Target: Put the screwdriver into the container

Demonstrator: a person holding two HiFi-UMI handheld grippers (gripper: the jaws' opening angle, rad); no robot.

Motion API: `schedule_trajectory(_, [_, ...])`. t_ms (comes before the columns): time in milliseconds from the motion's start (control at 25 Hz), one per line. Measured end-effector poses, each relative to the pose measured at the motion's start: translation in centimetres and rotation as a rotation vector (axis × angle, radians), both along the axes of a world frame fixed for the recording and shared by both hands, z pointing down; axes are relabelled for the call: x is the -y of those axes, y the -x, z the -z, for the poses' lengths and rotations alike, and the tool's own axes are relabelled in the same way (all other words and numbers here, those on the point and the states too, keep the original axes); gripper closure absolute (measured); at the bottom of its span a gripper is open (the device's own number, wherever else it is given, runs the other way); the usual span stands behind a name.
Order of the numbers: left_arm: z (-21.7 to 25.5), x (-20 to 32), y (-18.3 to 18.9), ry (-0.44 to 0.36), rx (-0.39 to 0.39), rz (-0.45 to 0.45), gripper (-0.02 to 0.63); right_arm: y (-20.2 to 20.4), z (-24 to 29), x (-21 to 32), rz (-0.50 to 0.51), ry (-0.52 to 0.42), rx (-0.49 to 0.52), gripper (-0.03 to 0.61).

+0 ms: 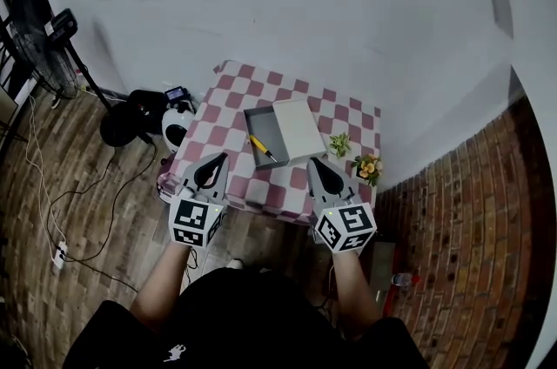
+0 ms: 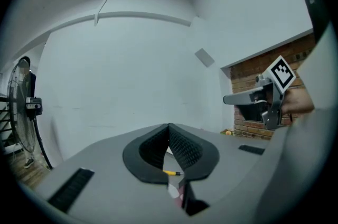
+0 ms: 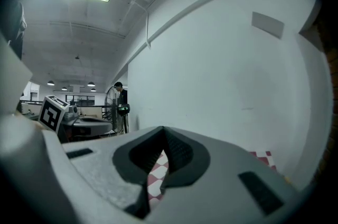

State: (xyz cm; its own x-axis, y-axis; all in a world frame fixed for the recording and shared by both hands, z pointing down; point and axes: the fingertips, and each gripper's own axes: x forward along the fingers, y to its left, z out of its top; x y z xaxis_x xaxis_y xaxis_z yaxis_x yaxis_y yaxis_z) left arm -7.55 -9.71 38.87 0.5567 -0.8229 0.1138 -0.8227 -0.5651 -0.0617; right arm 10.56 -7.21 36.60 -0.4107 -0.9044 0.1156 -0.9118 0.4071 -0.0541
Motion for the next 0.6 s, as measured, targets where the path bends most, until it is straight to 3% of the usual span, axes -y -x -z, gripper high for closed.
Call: schedule_trajectory(600, [0.0, -0.3, -1.4, 0.003, 0.004, 0.017, 0.611, -1.4, 0.0, -0.2, 0.013, -0.009, -0.027, 0.577])
